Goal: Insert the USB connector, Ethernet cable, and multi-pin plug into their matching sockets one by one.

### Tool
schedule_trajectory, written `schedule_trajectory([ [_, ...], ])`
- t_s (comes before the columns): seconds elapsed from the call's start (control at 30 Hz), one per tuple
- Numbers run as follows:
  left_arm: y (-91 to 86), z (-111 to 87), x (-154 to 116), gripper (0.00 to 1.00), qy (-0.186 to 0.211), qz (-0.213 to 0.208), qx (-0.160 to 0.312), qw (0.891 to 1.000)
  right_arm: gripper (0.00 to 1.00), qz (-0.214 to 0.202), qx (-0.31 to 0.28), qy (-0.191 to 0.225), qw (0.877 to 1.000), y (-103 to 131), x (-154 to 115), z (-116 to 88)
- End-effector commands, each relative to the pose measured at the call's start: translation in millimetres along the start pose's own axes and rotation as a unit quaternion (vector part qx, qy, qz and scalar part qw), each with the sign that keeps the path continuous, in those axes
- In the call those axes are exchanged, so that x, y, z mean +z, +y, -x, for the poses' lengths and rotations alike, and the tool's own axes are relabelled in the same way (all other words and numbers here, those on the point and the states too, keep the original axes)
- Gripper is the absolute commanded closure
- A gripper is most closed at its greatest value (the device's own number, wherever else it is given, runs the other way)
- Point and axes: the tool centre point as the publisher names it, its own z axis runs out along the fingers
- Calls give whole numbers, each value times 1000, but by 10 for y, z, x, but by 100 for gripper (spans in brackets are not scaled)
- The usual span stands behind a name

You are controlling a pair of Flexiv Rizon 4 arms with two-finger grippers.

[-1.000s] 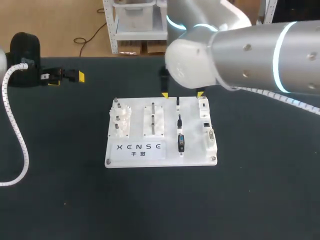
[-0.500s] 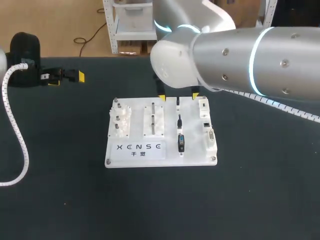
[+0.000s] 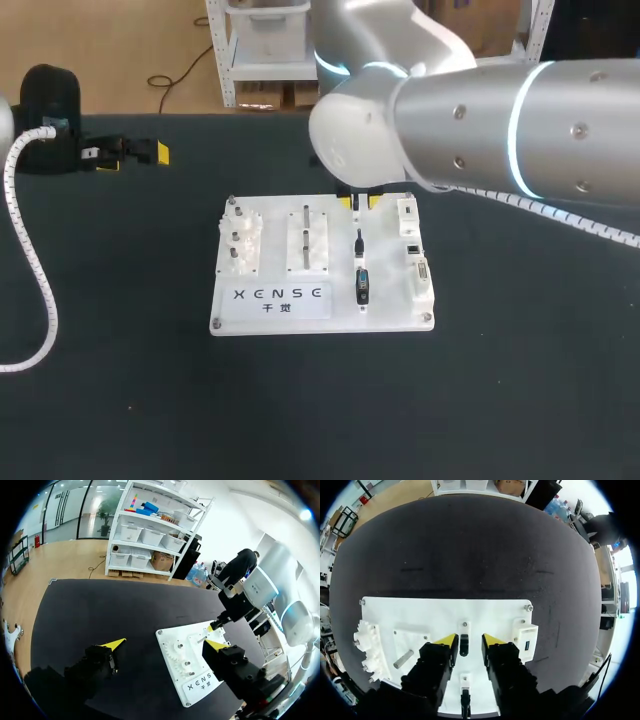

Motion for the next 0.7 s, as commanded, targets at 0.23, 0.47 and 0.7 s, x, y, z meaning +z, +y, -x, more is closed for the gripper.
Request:
schedule_trajectory([
  [0.23, 0, 0, 0, 0, 0, 0, 0, 1000, 83, 7, -3, -11, 1000, -4, -27, -44],
  [0.47, 0, 0, 0, 0, 0, 0, 0, 1000, 92, 10, -3, -11, 1000, -7, -37, -40],
  [0.7, 0, 0, 0, 0, 0, 0, 0, 1000, 100, 13, -14, -30, 999, -21, -97, -89],
])
